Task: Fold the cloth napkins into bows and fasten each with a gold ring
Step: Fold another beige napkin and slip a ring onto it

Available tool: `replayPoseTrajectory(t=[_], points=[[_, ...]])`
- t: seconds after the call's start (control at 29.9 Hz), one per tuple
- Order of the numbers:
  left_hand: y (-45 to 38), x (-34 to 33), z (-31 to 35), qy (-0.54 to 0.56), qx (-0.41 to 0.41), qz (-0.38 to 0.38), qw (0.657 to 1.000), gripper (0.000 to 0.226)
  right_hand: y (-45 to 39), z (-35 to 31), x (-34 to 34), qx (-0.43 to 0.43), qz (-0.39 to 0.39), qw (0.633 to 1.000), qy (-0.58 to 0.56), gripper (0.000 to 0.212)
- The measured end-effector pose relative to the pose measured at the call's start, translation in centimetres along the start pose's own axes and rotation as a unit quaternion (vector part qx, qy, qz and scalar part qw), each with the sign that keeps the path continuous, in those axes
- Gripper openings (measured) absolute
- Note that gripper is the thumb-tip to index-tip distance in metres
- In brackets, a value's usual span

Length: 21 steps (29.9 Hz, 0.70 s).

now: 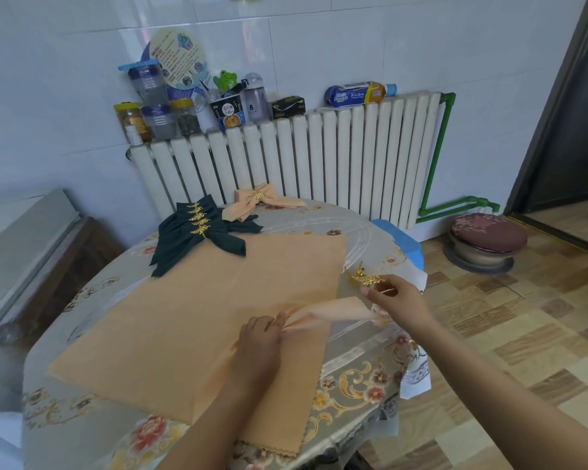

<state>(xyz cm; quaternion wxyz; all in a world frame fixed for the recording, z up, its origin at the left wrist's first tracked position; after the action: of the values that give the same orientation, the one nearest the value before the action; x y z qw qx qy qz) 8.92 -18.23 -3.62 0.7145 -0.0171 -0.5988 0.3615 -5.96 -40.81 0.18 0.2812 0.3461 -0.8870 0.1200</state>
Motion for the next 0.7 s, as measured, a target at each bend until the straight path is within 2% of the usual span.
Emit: replayPoseTrajectory(t=[0.17, 0.37, 0.53, 0.7], points=[[0.8, 1.3, -0.5, -0.010, 0.022, 0.012, 1.000, 0.046, 2.3, -0.7, -1.0, 0.014, -0.056, 0.996, -0.070, 0.038], [1.4, 2.8, -1.4, -0.018, 0.044, 0.004, 0.999, 0.044, 4.1, -1.4, -1.7, 0.018, -0.037, 0.992, -0.116, 0.032], [1.7, 3.9, -1.3, -0.001, 0.030, 0.035, 0.999, 0.043, 5.1, -2.0, -1.4, 0.025, -0.019, 0.992, -0.120, 0.028], [2.1, 5.0, -0.7, 0.022, 0.004, 0.050, 0.998, 0.043, 6.1, -3.4, -2.0, 0.042, -0.055, 0.988, -0.140, 0.034]])
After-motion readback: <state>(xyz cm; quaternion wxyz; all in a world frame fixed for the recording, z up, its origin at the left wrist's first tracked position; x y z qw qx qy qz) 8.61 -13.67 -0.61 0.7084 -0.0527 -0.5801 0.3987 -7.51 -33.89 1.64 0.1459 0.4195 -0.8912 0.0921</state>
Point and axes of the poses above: each hand's wrist, its own y-axis away from the middle knuckle, its own x-axis out of the back of the hand, z = x × y, the point moved 5 cm from there along -y, towards the middle knuckle, and after that the axes turned 10 degrees about y, right-handed, at the moved point
